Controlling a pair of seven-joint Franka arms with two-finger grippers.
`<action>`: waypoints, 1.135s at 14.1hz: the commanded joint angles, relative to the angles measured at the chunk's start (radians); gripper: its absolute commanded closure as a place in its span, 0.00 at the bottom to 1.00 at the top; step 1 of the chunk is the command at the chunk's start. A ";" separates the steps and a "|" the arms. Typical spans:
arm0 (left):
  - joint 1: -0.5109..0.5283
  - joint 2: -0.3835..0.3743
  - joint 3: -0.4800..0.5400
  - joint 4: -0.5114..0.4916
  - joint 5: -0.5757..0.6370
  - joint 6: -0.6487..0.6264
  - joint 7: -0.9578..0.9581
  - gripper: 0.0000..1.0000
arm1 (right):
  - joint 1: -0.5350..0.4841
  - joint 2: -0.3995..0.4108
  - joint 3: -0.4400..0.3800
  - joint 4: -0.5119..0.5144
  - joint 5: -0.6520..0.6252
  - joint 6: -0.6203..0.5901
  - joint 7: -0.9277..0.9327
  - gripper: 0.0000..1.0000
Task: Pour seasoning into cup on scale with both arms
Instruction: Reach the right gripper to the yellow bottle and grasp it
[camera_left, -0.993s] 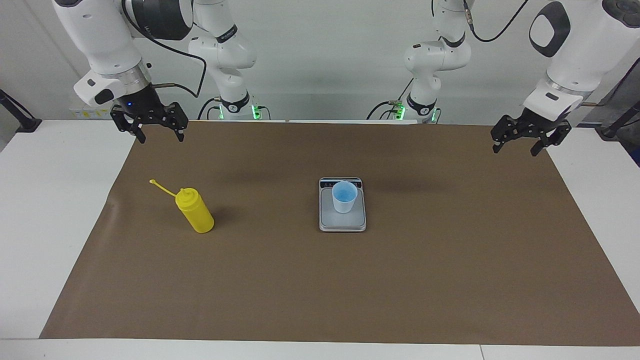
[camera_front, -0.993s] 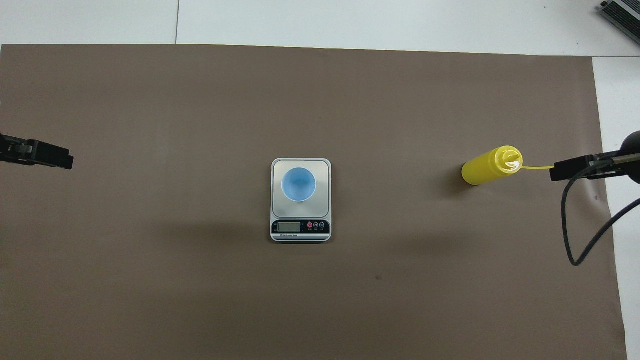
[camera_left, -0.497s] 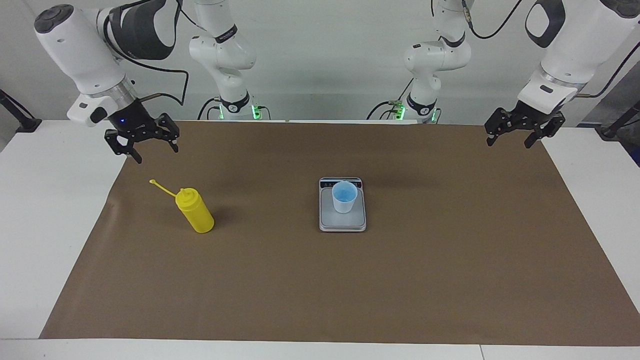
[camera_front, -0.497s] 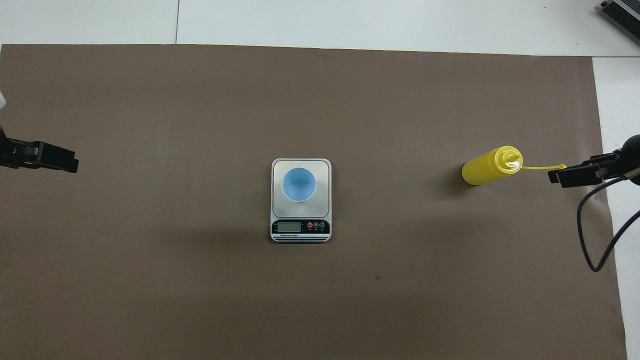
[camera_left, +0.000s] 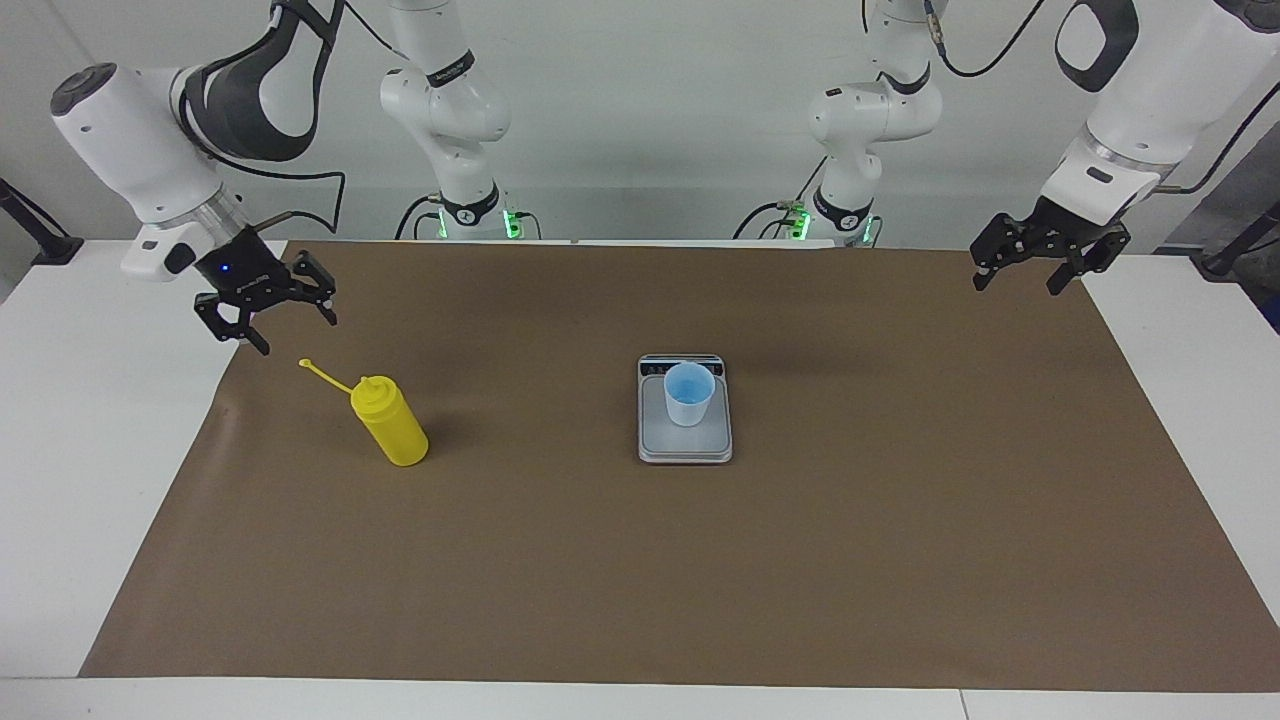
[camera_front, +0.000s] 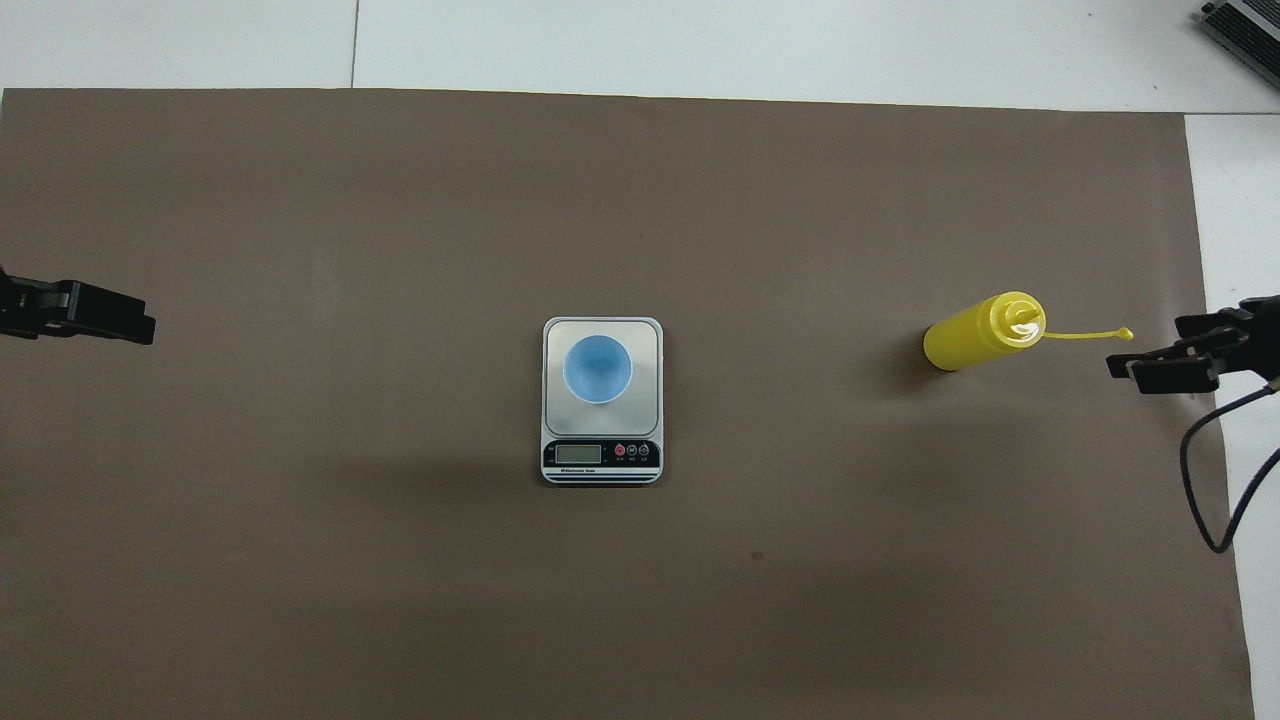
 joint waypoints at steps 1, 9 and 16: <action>0.014 -0.028 -0.003 -0.032 -0.018 0.000 -0.022 0.00 | -0.036 0.031 0.008 -0.034 0.072 0.033 -0.149 0.00; 0.014 -0.044 -0.003 -0.066 -0.016 0.023 -0.036 0.00 | -0.062 0.069 0.008 -0.179 0.331 0.186 -0.499 0.00; 0.012 -0.040 -0.003 -0.050 -0.007 0.017 -0.034 0.00 | -0.050 0.123 0.008 -0.261 0.588 0.307 -0.770 0.00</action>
